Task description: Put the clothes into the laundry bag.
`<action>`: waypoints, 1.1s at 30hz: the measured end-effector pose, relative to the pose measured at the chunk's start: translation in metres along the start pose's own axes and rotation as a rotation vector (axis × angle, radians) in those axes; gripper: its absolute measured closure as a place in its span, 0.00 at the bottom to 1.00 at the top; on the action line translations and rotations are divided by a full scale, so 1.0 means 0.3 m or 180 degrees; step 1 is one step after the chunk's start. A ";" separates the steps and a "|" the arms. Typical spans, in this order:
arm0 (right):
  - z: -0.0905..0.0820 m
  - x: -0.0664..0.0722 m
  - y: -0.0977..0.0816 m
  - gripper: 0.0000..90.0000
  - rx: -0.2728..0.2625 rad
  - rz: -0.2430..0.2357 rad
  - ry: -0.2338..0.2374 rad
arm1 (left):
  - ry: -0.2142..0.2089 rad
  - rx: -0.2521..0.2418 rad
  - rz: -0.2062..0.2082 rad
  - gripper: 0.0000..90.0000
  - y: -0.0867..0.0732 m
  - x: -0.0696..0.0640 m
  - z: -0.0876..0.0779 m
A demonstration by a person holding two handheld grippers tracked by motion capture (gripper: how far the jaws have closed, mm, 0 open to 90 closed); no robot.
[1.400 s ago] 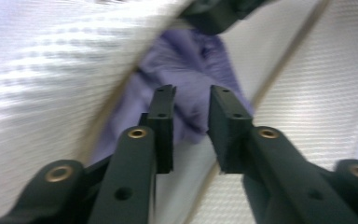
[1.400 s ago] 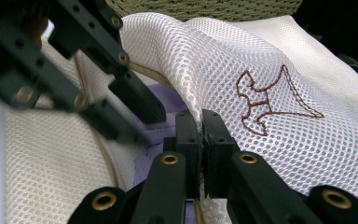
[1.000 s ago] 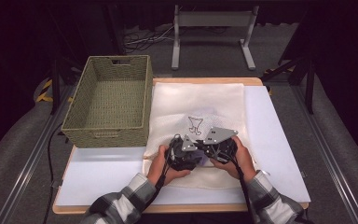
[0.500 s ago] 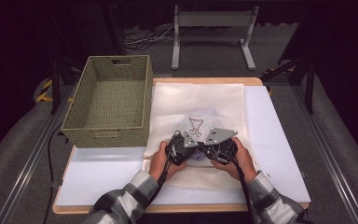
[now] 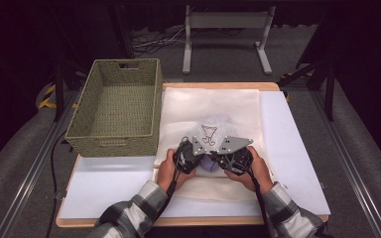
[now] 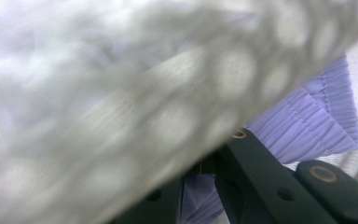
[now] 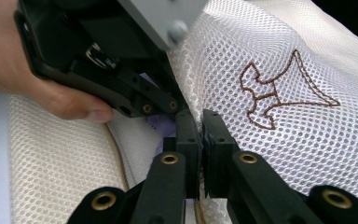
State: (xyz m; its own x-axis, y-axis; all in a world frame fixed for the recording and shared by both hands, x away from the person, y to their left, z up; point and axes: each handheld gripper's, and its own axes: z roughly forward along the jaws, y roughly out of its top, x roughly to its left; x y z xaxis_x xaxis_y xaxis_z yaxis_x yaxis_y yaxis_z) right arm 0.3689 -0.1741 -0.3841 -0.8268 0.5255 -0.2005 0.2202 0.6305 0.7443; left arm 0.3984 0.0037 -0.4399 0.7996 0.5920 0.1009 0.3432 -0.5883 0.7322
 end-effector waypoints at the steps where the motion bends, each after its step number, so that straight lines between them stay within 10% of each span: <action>1: 0.000 -0.001 0.000 0.97 -0.0002 0.0001 0.0002 | -0.0100 -0.0052 -0.0009 1.00 -0.003 0.004 -0.011; 15: 0.000 -0.004 -0.001 0.97 0.0001 0.0006 -0.0024 | -0.0691 -0.0173 0.0157 0.55 0.004 -0.074 -0.029; 28: 0.005 -0.009 -0.015 0.97 0.0037 0.0014 0.0005 | -0.0281 0.0006 0.0423 0.87 0.012 -0.062 0.024; 33: 0.000 -0.007 -0.014 0.97 0.0040 0.0003 0.0007 | -0.0041 0.0002 0.0300 0.93 0.008 -0.044 0.023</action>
State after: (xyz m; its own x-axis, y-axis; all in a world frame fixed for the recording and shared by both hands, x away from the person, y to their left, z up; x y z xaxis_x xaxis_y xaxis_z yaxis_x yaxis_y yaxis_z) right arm 0.3698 -0.1779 -0.3869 -0.8278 0.5249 -0.1983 0.2275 0.6370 0.7366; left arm 0.3921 -0.0092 -0.4441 0.8346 0.5269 0.1608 0.2664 -0.6415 0.7194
